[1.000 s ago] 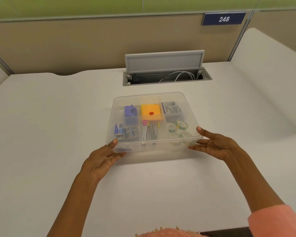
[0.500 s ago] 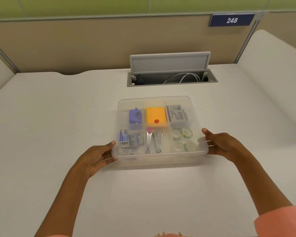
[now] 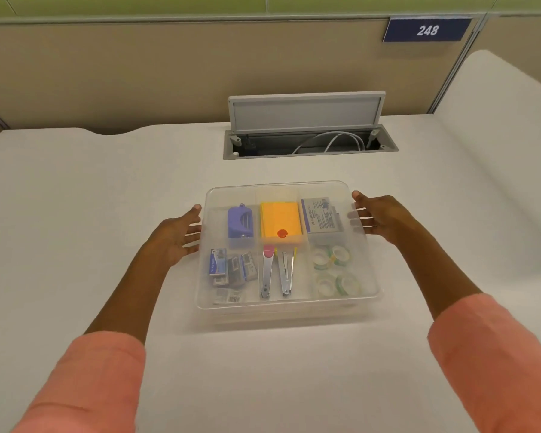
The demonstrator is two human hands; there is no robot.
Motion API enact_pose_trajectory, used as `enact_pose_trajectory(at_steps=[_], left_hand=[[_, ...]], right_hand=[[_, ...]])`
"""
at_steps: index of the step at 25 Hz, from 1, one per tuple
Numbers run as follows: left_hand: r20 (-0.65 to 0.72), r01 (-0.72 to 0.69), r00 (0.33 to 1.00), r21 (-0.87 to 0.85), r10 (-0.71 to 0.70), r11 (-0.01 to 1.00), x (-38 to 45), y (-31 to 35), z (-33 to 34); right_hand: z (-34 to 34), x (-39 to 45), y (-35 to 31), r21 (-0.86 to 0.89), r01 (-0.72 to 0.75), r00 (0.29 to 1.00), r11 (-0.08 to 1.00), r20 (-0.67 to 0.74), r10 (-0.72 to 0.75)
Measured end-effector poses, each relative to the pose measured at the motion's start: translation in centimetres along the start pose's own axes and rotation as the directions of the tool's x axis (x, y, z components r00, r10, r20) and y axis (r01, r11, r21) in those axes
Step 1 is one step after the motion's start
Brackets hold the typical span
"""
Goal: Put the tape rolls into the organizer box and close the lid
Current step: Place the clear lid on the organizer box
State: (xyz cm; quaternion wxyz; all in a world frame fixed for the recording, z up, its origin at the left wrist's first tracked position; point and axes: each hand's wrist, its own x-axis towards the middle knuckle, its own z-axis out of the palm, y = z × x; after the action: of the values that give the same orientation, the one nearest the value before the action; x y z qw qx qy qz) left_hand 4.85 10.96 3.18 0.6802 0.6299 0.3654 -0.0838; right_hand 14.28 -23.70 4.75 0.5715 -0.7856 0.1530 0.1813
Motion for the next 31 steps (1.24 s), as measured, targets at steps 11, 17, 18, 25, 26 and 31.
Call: enact_pose_trajectory(at_steps=[11, 17, 18, 25, 26, 31], left_hand=[[0.102, 0.12, 0.989, -0.123, -0.108, 0.985, 5.1, 2.2, 1.1], [0.206, 0.204, 0.967, -0.268, -0.151, 0.942, 5.9, 2.7, 0.3], [0.196, 0.202, 0.969, -0.296, -0.147, 0.934, 5.8, 2.5, 0.3], [0.158, 0.183, 0.978, -0.315, -0.138, 0.932, 5.7, 2.4, 0.6], [0.152, 0.174, 0.979, -0.309, -0.132, 0.935, 5.6, 2.3, 0.7], [0.313, 0.186, 0.944, -0.253, -0.102, 0.949, 5.3, 2.6, 1.5]], right_hand=[[0.9, 5.2, 0.1, 0.184, -0.14, 0.984, 0.973, 0.134, 0.116], [0.2, 6.2, 0.0, 0.33, -0.236, 0.928, 0.914, 0.356, 0.111], [0.1, 6.3, 0.0, 0.349, -0.25, 0.93, 0.903, 0.346, 0.124], [0.2, 7.3, 0.0, 0.336, -0.24, 0.954, 0.911, 0.257, 0.156], [0.2, 7.4, 0.0, 0.332, -0.247, 0.948, 0.91, 0.279, 0.155], [0.9, 7.4, -1.3, 0.14, -0.21, 0.894, 0.968, 0.429, 0.132]])
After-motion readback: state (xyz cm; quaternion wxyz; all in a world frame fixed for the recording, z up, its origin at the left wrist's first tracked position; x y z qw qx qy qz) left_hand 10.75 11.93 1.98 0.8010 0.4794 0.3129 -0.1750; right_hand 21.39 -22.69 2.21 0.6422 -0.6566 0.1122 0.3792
